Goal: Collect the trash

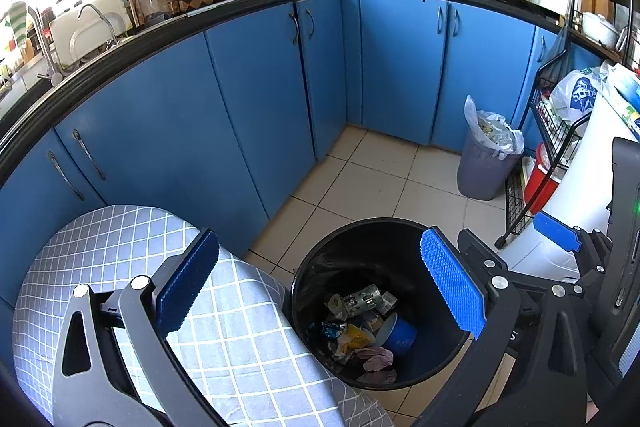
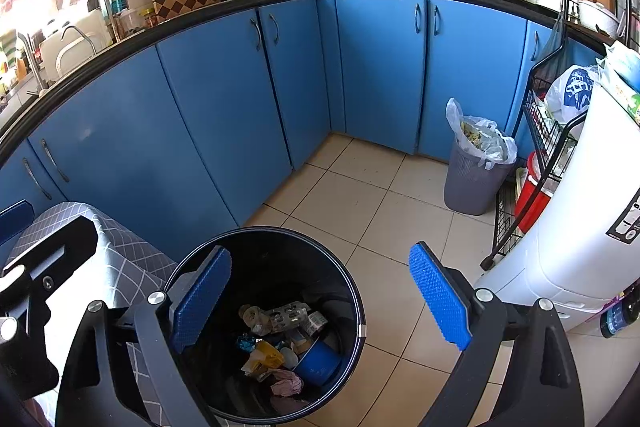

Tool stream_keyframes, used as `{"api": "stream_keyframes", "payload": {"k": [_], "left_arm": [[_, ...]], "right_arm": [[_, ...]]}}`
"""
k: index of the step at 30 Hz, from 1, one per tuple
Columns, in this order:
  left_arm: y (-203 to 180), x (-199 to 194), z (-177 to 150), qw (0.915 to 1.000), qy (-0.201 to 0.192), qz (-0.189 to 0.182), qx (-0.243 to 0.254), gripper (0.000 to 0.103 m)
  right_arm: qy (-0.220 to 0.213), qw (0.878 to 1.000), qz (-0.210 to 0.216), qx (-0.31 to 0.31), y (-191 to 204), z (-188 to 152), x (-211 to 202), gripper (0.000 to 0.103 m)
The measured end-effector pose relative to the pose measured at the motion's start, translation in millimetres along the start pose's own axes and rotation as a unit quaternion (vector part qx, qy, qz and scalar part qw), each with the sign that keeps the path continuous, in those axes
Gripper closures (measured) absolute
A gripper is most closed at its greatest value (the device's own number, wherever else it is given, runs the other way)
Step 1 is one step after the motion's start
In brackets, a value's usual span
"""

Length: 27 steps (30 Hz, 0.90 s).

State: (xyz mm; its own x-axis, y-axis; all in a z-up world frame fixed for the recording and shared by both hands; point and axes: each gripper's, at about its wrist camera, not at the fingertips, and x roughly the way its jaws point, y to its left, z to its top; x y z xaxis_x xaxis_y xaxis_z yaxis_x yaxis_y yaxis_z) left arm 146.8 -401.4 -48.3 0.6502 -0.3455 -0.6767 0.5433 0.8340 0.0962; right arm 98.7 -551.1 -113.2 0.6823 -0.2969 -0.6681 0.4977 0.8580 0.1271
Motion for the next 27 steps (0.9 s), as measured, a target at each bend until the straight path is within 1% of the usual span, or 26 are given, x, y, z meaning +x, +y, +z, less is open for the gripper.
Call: {"api": "stream_keyframes", "payload": {"k": [27], "left_arm": [[-3.3, 0.2, -1.0, 1.0000, 0.002, -0.005, 0.004, 0.003]], "right_arm": [[0.003, 1.000, 0.002, 0.002, 3.4, -3.8, 2.6, 0.015]]}}
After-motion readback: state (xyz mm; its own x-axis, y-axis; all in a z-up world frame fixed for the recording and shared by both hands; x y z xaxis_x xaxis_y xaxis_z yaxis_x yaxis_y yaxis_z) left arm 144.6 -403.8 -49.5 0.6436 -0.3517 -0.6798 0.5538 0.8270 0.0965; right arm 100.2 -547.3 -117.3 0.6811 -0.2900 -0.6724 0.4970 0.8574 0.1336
